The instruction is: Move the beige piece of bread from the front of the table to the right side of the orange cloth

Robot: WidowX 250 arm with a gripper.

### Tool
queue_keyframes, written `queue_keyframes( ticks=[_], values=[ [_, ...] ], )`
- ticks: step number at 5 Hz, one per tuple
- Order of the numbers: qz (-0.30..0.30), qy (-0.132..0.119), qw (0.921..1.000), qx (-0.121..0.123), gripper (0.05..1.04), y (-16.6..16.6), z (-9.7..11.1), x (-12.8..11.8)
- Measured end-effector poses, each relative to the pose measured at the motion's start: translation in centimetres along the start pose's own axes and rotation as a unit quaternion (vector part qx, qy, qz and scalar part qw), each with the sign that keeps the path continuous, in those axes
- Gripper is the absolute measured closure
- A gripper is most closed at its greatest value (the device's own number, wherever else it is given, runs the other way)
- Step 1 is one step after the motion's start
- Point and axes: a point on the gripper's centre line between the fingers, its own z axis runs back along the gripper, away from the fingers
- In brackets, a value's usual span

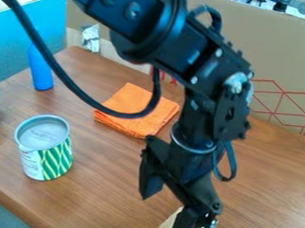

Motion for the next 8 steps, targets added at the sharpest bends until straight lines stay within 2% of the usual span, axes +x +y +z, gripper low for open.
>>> queue_keyframes(
  ticks=[1,2,4,6,7,8],
  values=[
    [0.014,0.025,0.9993,0.023,0.082,-0.5,-1.3,0.6],
    [0.012,0.031,0.9984,0.045,0.082,-1.4,-1.6,1.4],
    [0.006,0.022,0.9988,0.043,0.082,-2.0,-1.6,1.6],
    [0.023,0.026,0.9990,0.030,0.082,-0.8,-2.1,1.7],
    [0.028,0.024,0.9990,0.023,0.135,-0.5,-2.2,1.8],
    [0.030,0.025,0.9990,0.022,0.404,-0.5,-2.4,1.8]
  ],
)
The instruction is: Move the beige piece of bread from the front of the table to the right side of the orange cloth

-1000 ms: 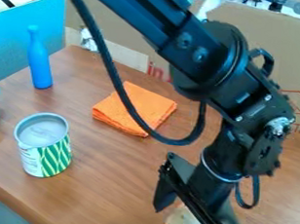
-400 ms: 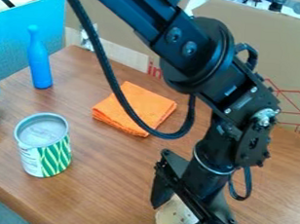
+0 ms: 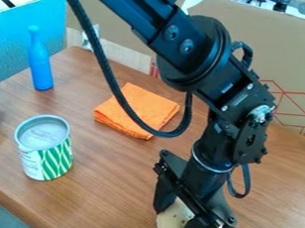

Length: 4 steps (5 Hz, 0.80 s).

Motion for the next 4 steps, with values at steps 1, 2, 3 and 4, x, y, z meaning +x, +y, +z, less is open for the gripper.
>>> queue_keyframes(
  ticks=[1,2,3,4],
  values=[
    [0.002,-0.001,1.0000,-0.003,0.543,0.1,-0.2,-0.2],
    [0.009,-0.001,0.9999,-0.013,0.591,0.4,-0.4,-0.2],
    [0.010,-0.022,0.9995,-0.022,0.592,1.9,1.5,-0.5],
    [0.015,-0.078,0.9965,-0.028,0.592,5.0,6.0,-0.2]
  ],
)
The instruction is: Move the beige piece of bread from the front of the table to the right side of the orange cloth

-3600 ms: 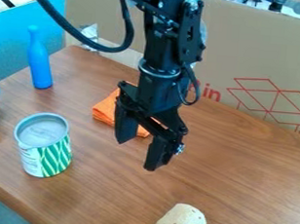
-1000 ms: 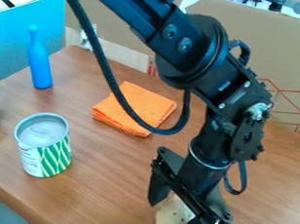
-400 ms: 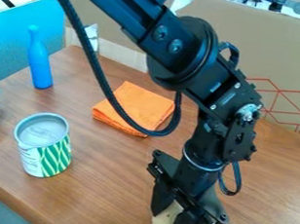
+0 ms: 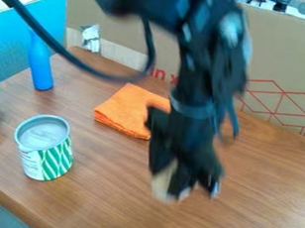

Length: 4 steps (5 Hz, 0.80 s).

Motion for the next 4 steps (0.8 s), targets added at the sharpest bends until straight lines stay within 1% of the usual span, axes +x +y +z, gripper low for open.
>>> queue_keyframes(
  ticks=[1,2,3,4],
  values=[
    [0.002,-0.019,0.9998,0.001,0.592,1.7,2.0,2.8],
    [0.013,0.026,0.9995,0.007,0.592,2.1,-0.9,5.7],
    [0.022,0.047,0.9984,0.021,0.592,2.5,-3.4,8.4],
    [0.026,0.081,0.9958,0.033,0.592,2.5,-6.0,10.4]
  ],
)
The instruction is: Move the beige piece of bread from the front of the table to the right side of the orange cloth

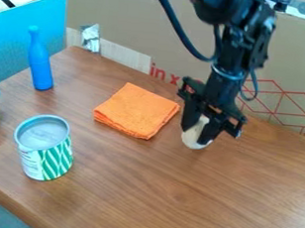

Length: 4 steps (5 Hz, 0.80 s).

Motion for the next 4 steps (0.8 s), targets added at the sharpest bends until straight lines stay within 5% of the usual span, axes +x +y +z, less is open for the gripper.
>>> queue_keyframes(
  ticks=[3,4],
  values=[
    [0.035,0.037,0.9987,0.006,0.528,2.2,-1.8,3.0],
    [0.044,0.034,0.9984,-0.003,0.211,2.1,-2.5,1.9]
  ],
)
